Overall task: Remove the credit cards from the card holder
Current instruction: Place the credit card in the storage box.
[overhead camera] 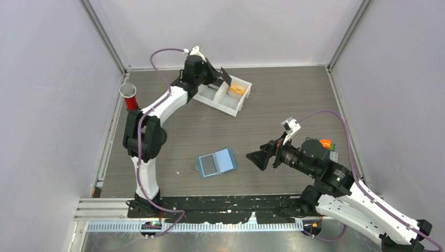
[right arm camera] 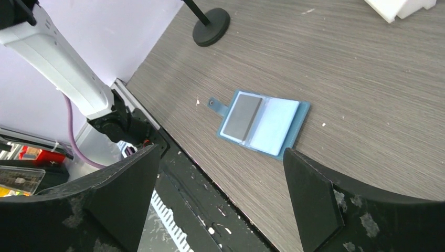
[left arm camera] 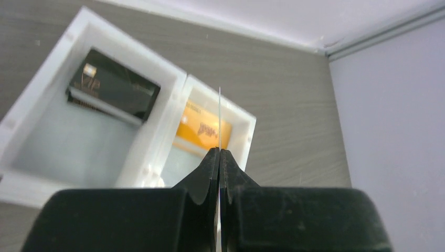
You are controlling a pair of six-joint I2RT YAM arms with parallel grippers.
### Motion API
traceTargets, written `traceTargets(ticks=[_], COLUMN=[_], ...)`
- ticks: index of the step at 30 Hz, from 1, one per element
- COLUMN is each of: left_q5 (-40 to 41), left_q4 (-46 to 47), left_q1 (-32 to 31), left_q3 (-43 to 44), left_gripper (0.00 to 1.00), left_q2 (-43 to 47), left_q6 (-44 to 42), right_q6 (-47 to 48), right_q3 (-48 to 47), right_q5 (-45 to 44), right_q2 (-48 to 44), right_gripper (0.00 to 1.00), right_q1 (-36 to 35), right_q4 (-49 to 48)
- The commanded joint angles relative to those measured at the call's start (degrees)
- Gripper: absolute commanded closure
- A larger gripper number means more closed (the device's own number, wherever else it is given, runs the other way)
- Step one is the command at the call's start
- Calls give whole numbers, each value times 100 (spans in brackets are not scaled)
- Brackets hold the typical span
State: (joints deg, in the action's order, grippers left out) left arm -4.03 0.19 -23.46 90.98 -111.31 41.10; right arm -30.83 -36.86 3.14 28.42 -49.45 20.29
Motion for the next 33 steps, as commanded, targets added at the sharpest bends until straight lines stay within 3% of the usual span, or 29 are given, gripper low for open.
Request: traceTargets(ticks=[1,8,18,33], left_q5=[-369,-537,-726,-871], left_q4=[490,256,248,-376], left_q1=[250,457,787,798], left_q3=[820,1610,1590,2061], left_gripper=[100,100,100,100], left_q2=[-427,-1073,-1346,-1915], left_q6=[134,-125,-199,-851], right_q6=[84,146,200,173], right_q3=[-292,-460,-671,-589], right_q5=[-181,-151,-161,-243], right_q2=[294,768,1150,1232], right_gripper=[5,5,5,5], right_q1=[-16,-16,-20,-15], right_q4=[-50,-182,-245,-300])
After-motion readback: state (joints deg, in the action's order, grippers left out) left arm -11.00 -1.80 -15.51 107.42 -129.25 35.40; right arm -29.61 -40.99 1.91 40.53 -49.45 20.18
